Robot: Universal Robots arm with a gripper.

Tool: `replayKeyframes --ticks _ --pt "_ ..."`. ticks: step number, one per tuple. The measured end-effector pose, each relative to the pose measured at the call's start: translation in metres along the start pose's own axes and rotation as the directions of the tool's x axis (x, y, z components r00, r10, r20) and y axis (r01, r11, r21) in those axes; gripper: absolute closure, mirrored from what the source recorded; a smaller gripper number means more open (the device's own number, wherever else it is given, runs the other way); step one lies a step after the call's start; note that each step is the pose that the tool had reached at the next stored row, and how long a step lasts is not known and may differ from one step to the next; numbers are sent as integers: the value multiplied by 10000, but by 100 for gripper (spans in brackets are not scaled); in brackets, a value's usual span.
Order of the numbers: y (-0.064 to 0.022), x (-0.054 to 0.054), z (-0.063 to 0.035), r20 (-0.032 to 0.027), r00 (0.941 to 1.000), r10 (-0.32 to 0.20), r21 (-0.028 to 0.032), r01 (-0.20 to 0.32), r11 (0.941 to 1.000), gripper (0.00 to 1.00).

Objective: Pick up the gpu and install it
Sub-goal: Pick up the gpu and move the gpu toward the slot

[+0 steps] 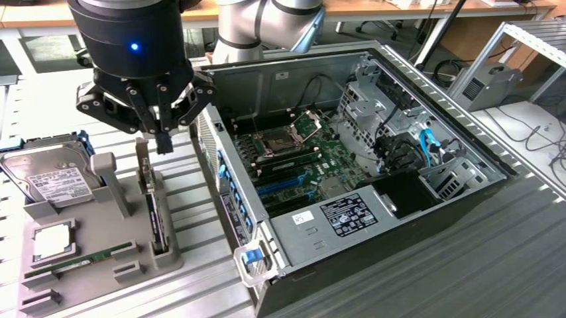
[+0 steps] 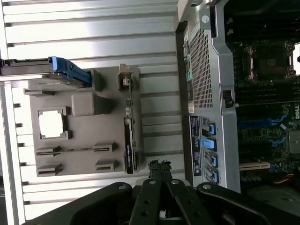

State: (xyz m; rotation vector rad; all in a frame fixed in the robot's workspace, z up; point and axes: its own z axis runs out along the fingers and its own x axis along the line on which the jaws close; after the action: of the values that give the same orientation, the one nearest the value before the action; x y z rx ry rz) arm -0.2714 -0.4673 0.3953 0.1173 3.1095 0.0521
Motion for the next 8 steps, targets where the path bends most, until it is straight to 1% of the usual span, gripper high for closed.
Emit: replayKeyframes --ticks 2,8 --pt "-3 20 -1 0 10000 -1 0 1 10000 89" --pt "-3 20 0 1 10000 -1 -1 1 10000 89"
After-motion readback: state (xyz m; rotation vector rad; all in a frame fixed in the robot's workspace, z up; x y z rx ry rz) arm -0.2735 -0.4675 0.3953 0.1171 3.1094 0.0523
